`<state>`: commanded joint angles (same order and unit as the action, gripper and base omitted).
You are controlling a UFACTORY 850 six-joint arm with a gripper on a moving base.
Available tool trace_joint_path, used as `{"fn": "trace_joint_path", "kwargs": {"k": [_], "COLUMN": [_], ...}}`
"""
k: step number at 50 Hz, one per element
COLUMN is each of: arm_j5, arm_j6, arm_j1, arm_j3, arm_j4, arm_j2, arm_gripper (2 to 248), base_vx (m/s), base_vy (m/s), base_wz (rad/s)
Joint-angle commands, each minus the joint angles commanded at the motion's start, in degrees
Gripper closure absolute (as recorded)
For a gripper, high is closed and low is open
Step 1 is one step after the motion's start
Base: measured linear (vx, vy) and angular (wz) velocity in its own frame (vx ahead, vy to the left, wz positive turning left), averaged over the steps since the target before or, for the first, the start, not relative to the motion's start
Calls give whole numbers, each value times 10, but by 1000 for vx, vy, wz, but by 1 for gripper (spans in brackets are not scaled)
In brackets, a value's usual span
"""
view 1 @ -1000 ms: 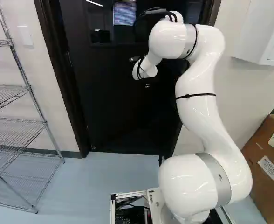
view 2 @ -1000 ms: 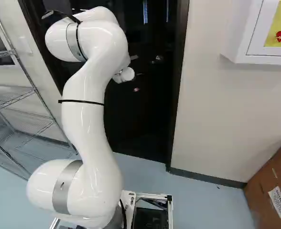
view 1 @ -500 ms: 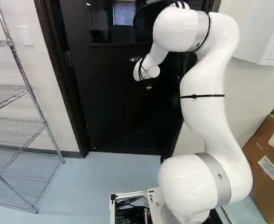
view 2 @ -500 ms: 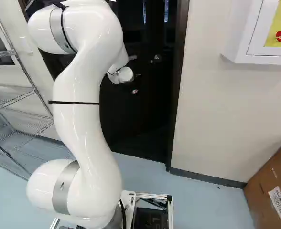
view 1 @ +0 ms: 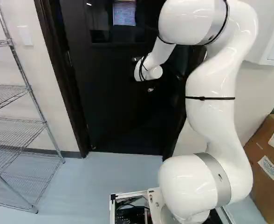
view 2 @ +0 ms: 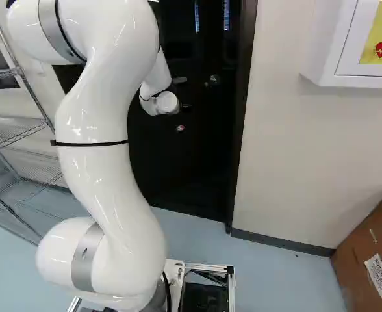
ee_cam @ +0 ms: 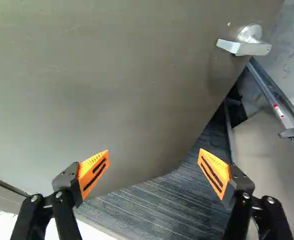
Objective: Open the door and move inside
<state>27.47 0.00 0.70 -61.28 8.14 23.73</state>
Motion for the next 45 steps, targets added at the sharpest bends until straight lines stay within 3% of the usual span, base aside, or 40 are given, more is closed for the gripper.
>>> {"fn": "trace_joint_path", "kwargs": {"k": [19,45], "arm_j5": [9,60], "arm_j6": [0,0], "arm_j1": [0,1], "arm_j3": [61,144], "arm_j4": [-62,-68], "arm_j2": [-50,-121], "arm_gripper": [3,3], "base_vx": [0,0], "base_vy": [0,0], "base_wz": [0,0]}}
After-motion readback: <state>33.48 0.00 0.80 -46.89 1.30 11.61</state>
